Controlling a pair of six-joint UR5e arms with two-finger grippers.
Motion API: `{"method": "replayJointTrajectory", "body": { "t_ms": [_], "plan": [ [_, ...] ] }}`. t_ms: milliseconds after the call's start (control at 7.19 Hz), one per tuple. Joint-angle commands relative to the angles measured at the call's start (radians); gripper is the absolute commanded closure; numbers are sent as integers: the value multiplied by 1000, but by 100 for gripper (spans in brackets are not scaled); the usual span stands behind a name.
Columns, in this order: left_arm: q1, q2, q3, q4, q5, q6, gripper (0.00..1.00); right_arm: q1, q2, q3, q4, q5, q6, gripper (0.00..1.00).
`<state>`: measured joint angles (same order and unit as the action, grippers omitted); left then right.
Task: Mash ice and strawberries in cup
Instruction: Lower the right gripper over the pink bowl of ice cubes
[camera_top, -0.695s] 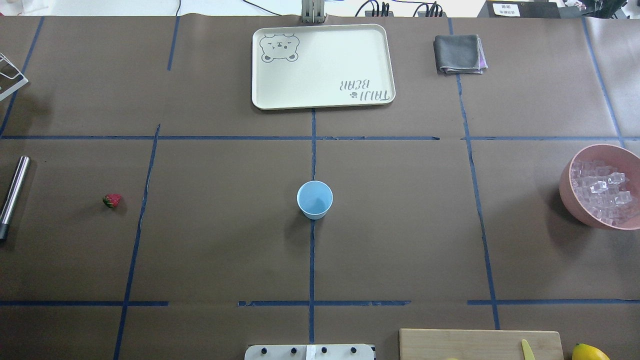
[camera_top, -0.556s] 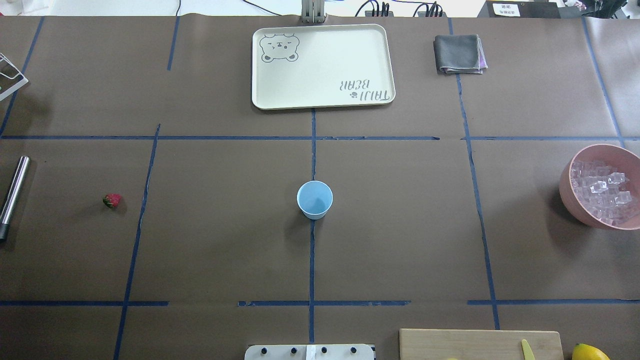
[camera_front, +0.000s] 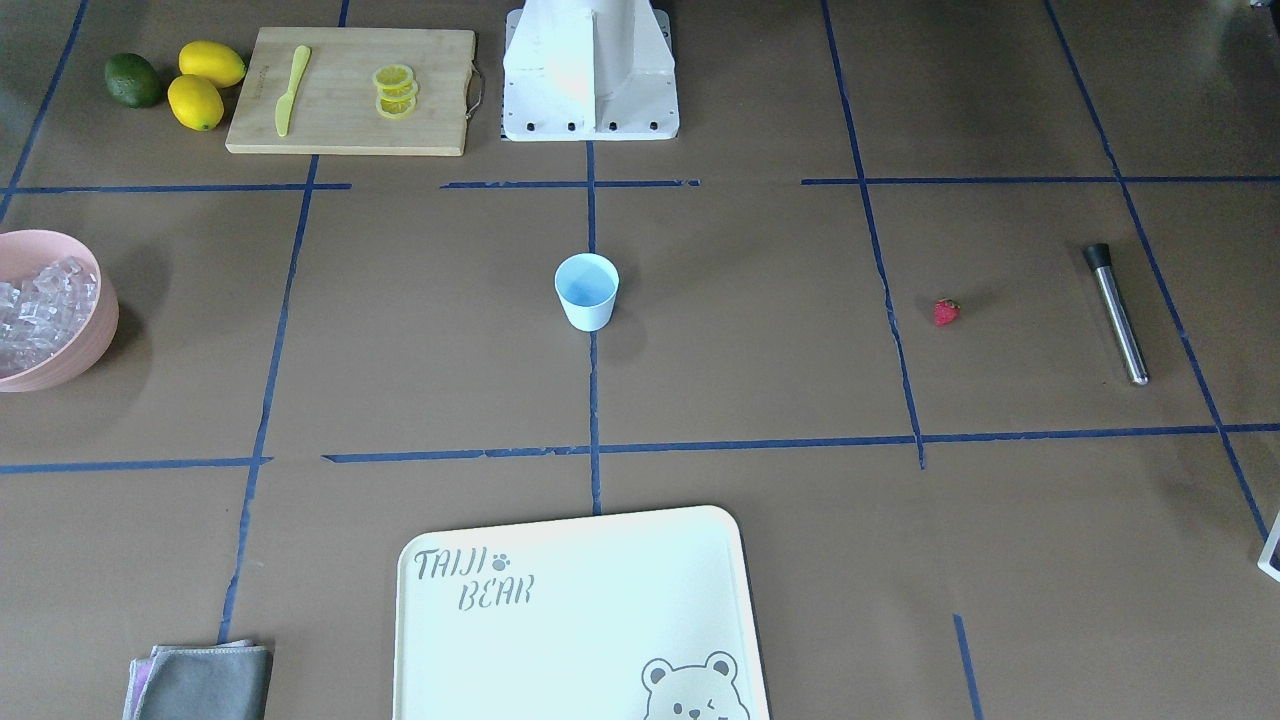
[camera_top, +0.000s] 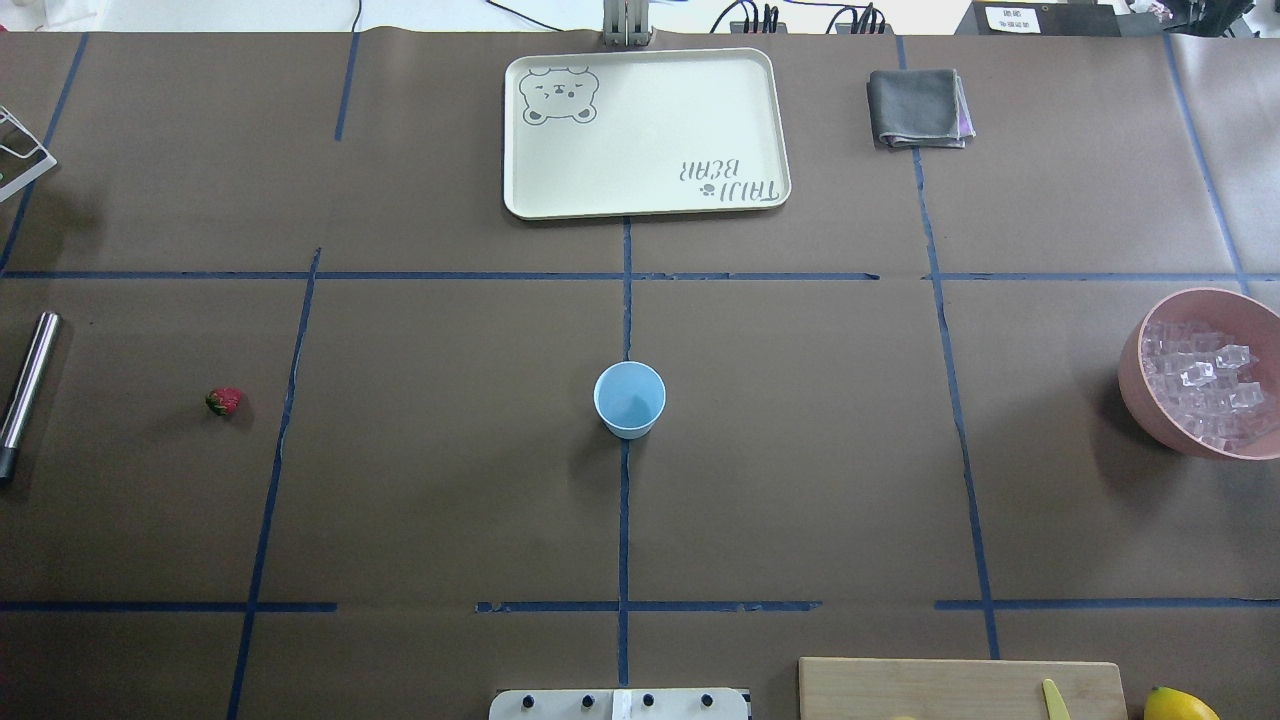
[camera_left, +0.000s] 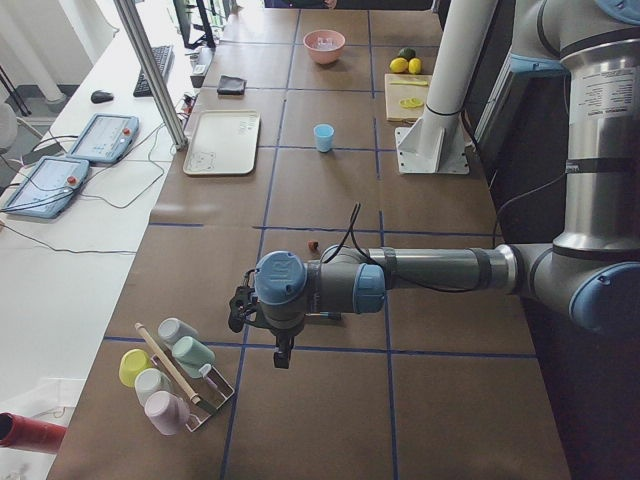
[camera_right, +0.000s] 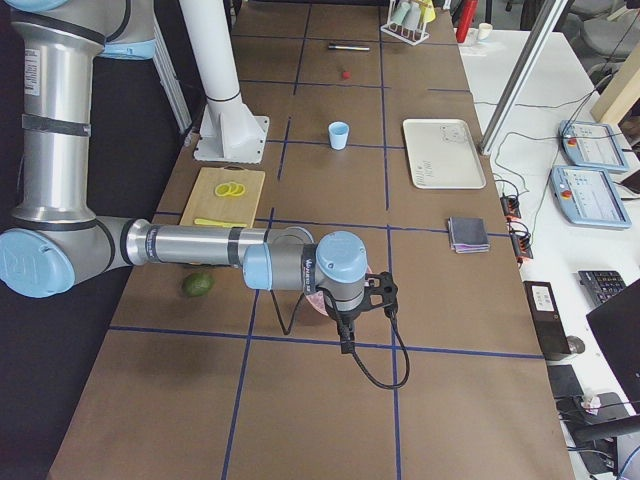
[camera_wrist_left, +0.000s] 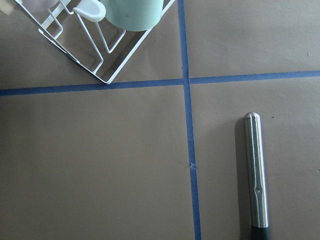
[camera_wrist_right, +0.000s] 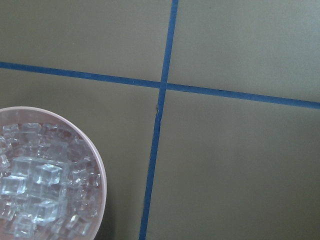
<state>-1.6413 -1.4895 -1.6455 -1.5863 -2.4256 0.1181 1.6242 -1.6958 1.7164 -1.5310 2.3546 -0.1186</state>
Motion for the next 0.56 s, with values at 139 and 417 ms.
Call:
{"method": "replayJointTrajectory", "body": {
  "t_ms": [139, 417],
  "plan": [
    [-5, 3, -14, 0, 0, -2, 0, -13, 7, 12, 3, 3, 58, 1],
    [-5, 11, -22, 0, -1, -2, 0, -114, 8, 98, 5, -4, 233, 1]
  ]
}}
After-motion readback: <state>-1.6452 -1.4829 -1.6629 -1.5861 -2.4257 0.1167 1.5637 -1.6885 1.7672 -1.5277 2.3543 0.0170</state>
